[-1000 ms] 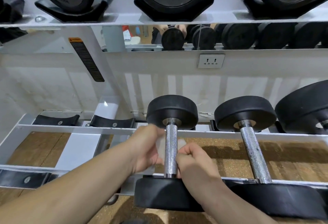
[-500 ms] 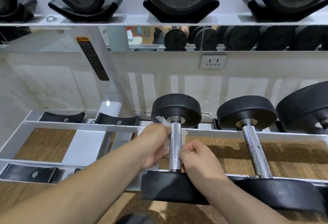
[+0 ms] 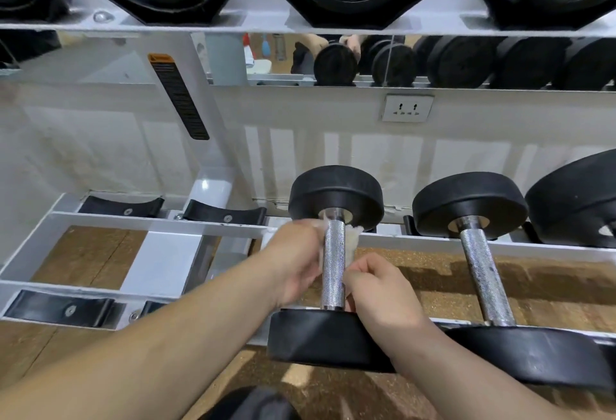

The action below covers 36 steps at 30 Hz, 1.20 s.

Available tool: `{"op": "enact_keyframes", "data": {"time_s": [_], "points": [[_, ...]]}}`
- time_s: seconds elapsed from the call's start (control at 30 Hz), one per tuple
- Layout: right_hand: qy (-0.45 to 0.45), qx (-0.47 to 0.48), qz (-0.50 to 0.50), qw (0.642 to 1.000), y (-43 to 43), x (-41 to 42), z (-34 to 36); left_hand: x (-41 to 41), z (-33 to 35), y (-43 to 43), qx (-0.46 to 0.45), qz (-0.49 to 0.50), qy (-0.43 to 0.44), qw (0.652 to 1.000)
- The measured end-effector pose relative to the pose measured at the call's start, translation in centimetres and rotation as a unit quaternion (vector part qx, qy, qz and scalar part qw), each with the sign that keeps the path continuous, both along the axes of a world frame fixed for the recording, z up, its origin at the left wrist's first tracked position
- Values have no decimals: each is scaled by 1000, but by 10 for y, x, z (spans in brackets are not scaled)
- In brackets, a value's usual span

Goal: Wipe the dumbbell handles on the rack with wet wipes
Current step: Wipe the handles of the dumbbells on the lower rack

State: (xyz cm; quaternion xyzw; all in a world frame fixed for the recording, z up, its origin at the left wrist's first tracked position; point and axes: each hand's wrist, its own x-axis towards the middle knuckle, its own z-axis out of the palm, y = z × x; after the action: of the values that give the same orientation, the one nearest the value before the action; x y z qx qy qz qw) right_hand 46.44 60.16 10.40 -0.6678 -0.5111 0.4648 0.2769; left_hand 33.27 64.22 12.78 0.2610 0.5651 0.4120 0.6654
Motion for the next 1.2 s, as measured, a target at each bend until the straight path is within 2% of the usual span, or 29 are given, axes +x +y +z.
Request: {"op": "enact_keyframes", "data": {"time_s": [0.17,0.23,0.33,0.43,0.57,0.7,0.77,0.87,1.03,1.1,1.17,1.2], "points": [[11,-2,3,1000,-1,0,-1,-26,-12,-25,-9,-129,145,981],[12,-1,6,1000,-1,3,-2,-43,-9,-28,-48,-151,153,976],[18,-3,8,1000,-1,4,-1,-55,-2,-31,-67,-81,154,983],[16,-2,6,1000,-1,2,-1,-54,1,-25,-18,21,198,980],[1,-5,0,1000,2,2,-1,-22,3,-20,31,27,177,983],[-14,-5,3,1000,0,1,-2,-2,7,-10,99,60,201,973],[-20,-1,6,1000,1,1,-1,8,7,-10,145,23,275,950],[-30,2,12,999,0,0,3,13,5,-21,188,-75,392,897],[-40,9,10,999,-2,0,5,-6,8,-51,150,-190,440,865],[-36,9,5,999,-2,1,3,-4,12,-51,140,-183,411,882],[-26,14,0,1000,-2,1,2,3,11,-33,139,-122,365,912],[-22,15,0,1000,-2,1,1,5,9,-22,147,-85,365,915]]}}
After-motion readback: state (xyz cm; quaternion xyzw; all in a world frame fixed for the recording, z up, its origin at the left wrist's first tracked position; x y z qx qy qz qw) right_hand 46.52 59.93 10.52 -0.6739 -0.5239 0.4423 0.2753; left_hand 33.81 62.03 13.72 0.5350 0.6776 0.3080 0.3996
